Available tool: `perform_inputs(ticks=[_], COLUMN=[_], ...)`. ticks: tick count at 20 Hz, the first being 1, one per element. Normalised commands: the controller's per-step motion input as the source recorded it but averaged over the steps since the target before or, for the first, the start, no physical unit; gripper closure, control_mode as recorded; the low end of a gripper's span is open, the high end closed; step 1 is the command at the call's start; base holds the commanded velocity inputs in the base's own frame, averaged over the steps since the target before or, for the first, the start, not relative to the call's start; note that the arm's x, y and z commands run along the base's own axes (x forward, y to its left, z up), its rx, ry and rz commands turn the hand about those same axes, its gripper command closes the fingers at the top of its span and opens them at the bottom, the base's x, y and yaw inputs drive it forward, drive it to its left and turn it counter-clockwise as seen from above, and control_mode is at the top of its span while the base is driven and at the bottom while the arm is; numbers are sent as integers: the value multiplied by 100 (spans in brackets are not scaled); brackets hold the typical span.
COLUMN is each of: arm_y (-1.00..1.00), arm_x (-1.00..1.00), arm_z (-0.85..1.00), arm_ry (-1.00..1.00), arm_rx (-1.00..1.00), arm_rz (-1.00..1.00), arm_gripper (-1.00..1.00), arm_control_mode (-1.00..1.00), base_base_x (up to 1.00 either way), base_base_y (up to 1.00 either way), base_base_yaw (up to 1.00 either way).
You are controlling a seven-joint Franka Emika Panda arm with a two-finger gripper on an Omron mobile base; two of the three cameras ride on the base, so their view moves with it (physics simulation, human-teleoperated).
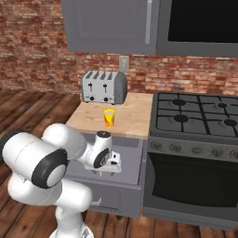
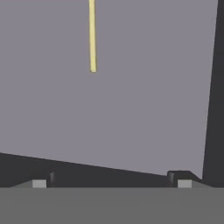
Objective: Pick up the straw from the right drawer and put it inside the smoothie cup.
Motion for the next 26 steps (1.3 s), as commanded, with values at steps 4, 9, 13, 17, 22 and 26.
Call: perform_inputs(ticks=[4,9,13,17,22,26], arm_y=[22,25,20,5,12,14], arm_x=[27,31,16,11,9,8], arm_z=[25,9,0,-2,-17,-28], arm_ry=[0,0,-3,-6,-8,-7], arm_rx=[0,0,0,0,0,0], arm_rz=[5,3,1,0,0,0], arm_gripper=[-100,-100,-100,-100,-100,-100], arm_control_mode=[-100,-100,-100,-100,-100,-100], base_base_x=[0,0,0,0,0,0], base_base_y=[0,0,0,0,0,0], base_base_yaw=[0,0,0,0,0,0])
